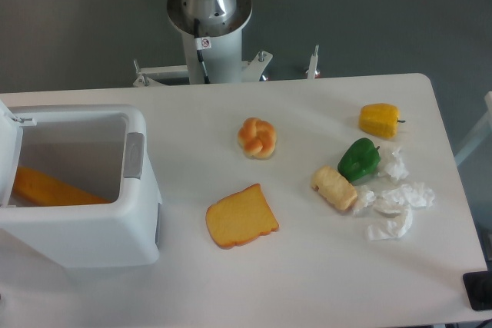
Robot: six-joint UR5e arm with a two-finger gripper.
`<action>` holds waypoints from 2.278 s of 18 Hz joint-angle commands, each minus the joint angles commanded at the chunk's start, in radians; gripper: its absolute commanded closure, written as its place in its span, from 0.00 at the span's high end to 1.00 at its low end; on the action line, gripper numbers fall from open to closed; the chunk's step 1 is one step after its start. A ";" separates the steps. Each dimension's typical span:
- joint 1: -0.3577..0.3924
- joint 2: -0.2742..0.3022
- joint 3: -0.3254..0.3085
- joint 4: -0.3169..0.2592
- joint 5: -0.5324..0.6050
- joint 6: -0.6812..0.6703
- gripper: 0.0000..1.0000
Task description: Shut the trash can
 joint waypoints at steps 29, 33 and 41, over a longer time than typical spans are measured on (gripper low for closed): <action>0.057 0.008 -0.058 0.000 0.460 0.044 1.00; 0.077 0.011 -0.094 -0.002 0.469 0.106 1.00; 0.143 0.011 -0.095 -0.002 0.485 0.101 1.00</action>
